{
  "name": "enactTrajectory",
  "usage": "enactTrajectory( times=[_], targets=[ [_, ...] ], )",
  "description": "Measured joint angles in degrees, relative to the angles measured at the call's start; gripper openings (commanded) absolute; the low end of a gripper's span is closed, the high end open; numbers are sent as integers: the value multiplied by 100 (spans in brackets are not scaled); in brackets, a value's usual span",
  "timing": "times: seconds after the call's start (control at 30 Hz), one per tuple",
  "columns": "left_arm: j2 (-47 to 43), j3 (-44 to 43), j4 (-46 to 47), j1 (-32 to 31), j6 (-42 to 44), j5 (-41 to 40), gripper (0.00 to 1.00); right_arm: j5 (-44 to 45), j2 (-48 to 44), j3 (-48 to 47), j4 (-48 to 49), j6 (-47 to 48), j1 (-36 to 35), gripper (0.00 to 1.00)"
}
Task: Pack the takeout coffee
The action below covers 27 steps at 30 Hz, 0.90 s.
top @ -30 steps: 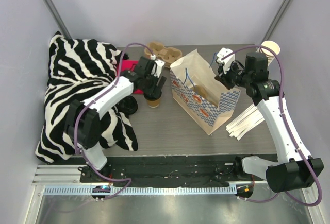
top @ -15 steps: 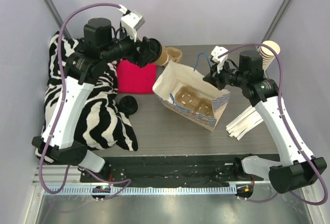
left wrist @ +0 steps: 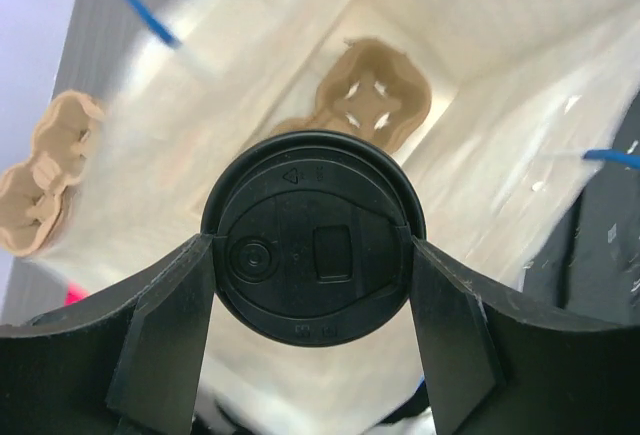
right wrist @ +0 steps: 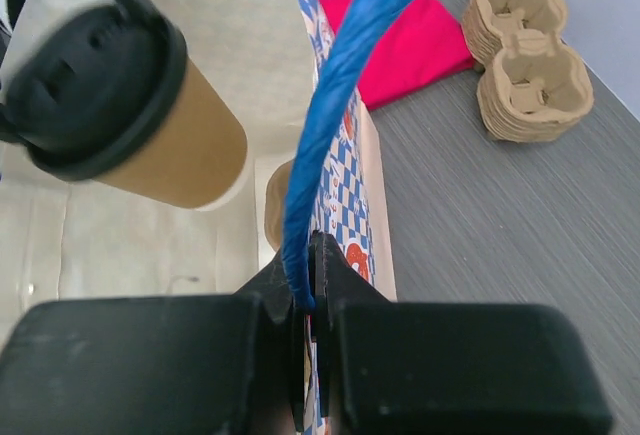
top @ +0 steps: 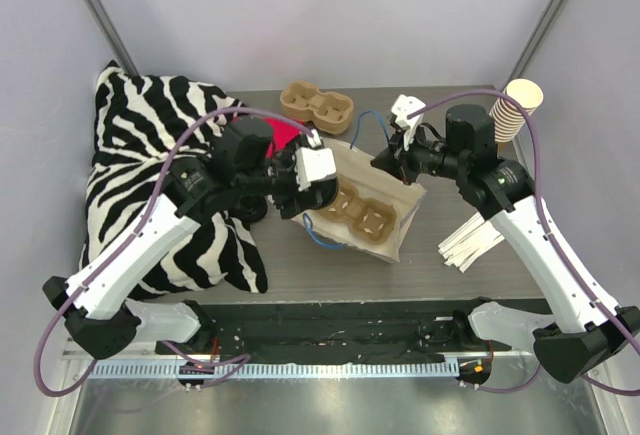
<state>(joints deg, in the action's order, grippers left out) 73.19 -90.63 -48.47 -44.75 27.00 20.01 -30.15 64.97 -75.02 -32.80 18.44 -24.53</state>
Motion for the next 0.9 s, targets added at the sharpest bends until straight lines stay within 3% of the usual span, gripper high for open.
enactTrajectory(
  times=[0.4, 0.9],
  targets=[
    [-570, 2175, 1204, -511, 1287, -787, 6, 232, -446, 140, 323, -699, -758, 1],
    [-662, 3340, 2295, -516, 1746, -1255, 2, 363, -487, 627, 647, -1167, -1036, 1]
  ],
)
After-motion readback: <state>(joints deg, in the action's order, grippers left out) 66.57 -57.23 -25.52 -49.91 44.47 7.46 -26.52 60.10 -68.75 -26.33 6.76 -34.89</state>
